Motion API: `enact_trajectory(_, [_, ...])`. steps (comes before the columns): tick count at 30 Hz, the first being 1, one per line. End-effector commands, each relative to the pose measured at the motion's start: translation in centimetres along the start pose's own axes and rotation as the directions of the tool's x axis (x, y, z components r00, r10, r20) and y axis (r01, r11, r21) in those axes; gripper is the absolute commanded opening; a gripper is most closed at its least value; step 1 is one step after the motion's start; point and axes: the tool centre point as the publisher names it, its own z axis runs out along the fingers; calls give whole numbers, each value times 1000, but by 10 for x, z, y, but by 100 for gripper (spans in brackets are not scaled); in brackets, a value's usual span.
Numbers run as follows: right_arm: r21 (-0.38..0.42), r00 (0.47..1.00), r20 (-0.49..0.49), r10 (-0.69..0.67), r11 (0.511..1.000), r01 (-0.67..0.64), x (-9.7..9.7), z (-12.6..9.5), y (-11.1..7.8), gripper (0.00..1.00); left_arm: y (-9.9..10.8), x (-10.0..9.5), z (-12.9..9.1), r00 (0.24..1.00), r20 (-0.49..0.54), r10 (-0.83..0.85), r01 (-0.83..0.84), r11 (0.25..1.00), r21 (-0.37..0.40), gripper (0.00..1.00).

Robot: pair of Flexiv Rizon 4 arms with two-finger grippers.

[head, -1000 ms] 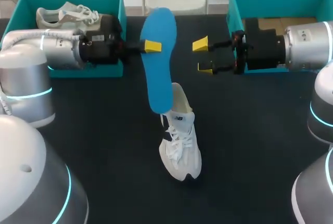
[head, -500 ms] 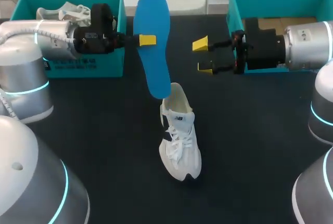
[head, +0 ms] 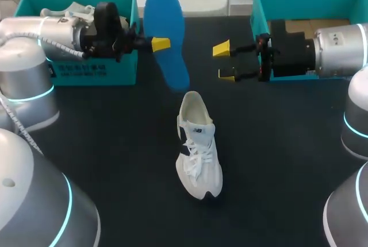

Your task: Take the shoe out of the shoebox, open the shoe tongue, remove and reinsert the insole, then place the shoe into the shoebox

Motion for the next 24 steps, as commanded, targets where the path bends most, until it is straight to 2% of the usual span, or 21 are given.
enact_trajectory(1, [-2,1000,3,1,1000,-1,1,3,0,100,-1,3,0,911,8,412,-411,911,-39,0])
enact_trajectory(10, [-2,1000,3,1,1000,-1,1,3,0,100,-1,3,0,911,8,412,-411,911,-39,0])
enact_trajectory(12, [-2,1000,3,1,1000,-1,1,3,0,100,3,4,-1,814,-1,581,-581,814,-1,0])
enact_trajectory(13, [-2,1000,3,1,1000,-1,1,3,0,100,4,3,-2,806,3,593,-593,806,-4,0])
enact_trajectory(14, [-2,1000,3,1,1000,-1,1,3,0,100,5,1,-2,734,9,680,-680,734,-10,0])
enact_trajectory(16, [-2,1000,3,1,1000,-1,1,3,0,100,6,0,-3,674,17,738,-738,674,-5,0])
enact_trajectory(17, [-2,1000,3,1,1000,-1,1,3,0,100,8,-2,-3,602,24,798,-798,602,-21,0])
enact_trajectory(20, [-2,1000,3,1,1000,-1,1,3,0,100,13,-4,-6,502,27,865,-864,503,-35,0])
enact_trajectory(24, [-2,1000,3,1,1000,-1,1,3,0,100,16,-6,-9,306,-1,952,-951,305,-55,0])
